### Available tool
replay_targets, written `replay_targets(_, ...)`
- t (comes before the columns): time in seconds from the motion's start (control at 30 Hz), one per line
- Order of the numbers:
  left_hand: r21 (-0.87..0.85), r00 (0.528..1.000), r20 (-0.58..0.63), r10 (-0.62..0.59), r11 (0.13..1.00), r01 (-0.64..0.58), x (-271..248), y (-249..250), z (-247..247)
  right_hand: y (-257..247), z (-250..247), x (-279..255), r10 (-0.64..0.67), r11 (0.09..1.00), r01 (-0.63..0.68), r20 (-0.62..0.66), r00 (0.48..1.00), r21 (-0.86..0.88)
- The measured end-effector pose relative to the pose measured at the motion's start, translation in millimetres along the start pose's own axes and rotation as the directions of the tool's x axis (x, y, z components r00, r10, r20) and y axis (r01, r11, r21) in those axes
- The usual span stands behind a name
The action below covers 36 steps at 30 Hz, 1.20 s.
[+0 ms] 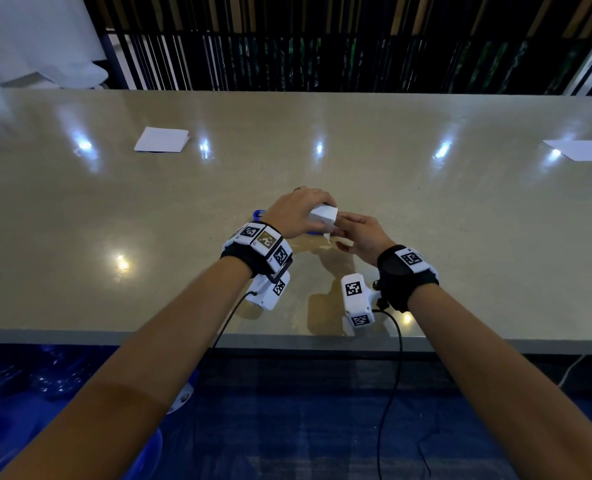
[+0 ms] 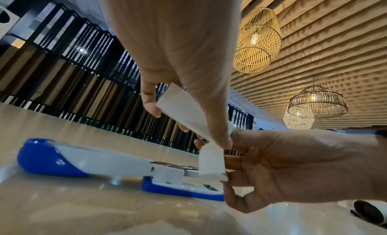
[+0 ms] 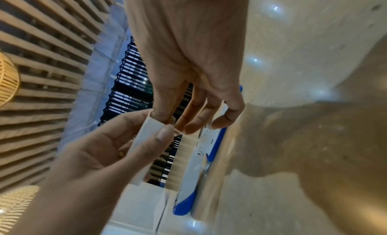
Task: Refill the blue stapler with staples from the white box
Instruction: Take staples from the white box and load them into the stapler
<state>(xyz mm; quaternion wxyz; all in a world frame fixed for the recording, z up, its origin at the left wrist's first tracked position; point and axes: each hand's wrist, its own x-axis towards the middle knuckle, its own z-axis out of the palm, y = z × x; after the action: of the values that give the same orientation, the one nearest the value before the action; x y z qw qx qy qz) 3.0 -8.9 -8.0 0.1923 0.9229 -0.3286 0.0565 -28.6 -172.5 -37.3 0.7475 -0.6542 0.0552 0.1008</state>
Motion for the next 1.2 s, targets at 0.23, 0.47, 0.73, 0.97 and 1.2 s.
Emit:
replay_targets(0.23, -0.257, 0.995, -0.031, -0.092, 0.963, 0.081, -4, -6, 10, -5, -2, 2, -0.044, 0.99, 0.038, -0.045, 0.998, -0.135)
replay_targets(0.47, -0.347, 0.993, -0.042, -0.106, 0.934, 0.085, -5, -8, 13, -3, -3, 3, -0.16, 0.974, 0.153, -0.034, 0.986, -0.169)
replay_targets(0.73, -0.368, 0.994, -0.044, -0.103, 0.926, 0.079, -3, -12, 16, -3, -7, 6, -0.311, 0.917, 0.301, 0.002, 0.95, -0.263)
replay_targets(0.97, -0.388, 0.994, -0.053, -0.096, 0.919, 0.068, -1, -13, 19, -1, -9, 19, -0.408, 0.834, 0.374, 0.004, 0.913, -0.406)
replay_targets(1.2, -0.357, 0.987, -0.083, -0.134, 0.929, 0.096, 1, -25, 24, 2, -15, 19, -0.386, 0.901, 0.353, -0.094, 0.918, -0.253)
